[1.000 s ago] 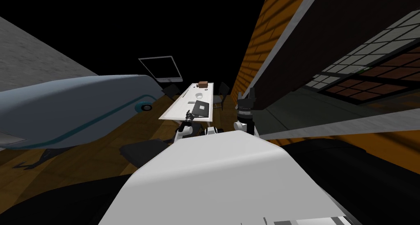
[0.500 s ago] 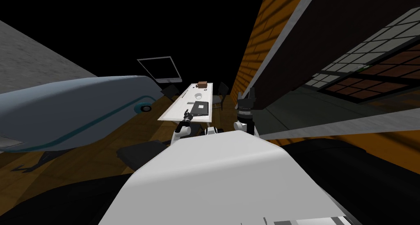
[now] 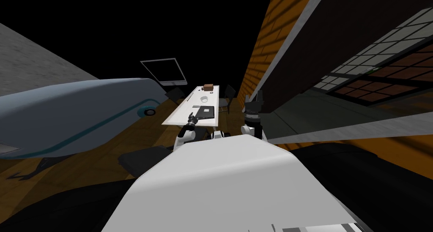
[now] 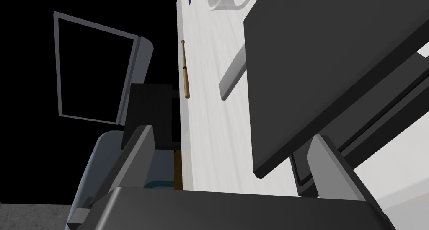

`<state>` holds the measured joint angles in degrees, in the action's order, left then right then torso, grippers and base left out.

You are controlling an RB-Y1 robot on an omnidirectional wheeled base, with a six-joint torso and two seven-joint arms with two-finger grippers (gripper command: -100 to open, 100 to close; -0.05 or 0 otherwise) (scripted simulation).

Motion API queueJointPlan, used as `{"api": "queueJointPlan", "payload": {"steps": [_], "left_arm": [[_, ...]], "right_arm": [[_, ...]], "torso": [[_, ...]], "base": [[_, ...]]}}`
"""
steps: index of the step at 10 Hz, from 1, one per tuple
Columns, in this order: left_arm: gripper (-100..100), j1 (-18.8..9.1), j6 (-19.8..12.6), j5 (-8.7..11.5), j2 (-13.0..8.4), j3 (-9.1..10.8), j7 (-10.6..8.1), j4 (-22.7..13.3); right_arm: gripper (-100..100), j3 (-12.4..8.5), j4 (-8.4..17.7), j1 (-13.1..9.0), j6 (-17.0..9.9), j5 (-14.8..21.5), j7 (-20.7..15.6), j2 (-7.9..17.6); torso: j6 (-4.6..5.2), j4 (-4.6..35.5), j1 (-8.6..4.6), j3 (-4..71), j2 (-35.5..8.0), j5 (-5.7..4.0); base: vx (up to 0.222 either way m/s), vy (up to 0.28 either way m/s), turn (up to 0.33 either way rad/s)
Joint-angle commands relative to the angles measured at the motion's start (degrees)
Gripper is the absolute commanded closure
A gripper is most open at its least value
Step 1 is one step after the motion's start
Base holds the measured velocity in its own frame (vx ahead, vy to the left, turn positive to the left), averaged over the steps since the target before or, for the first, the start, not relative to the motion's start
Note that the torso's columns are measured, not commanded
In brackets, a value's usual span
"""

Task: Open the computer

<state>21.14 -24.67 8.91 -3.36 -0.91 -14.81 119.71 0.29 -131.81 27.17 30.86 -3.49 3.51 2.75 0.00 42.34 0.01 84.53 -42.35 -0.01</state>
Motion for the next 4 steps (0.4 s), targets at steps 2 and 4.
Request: {"api": "queueJointPlan", "payload": {"steps": [2, 4], "left_arm": [[0, 0.07, -0.08, -0.01, -0.01, -0.01, 0.01, -0.10], [0, -0.01, -0.04, 0.01, 0.01, -0.05, 0.00, -0.03]], "right_arm": [[0, 0.00, 0.00, 0.00, 0.00, 0.00, 0.00, 0.00], [0, 0.00, 0.00, 0.00, 0.00, 0.00, 0.00, 0.00]], "torso": [[0.00, 0.01, -0.04, 0.00, 0.00, -0.02], [-0.04, -0.09, 0.02, 0.03, 0.07, 0.02]], "base": [[0.000, 0.000, 0.000], [0.000, 0.000, 0.000]]}}
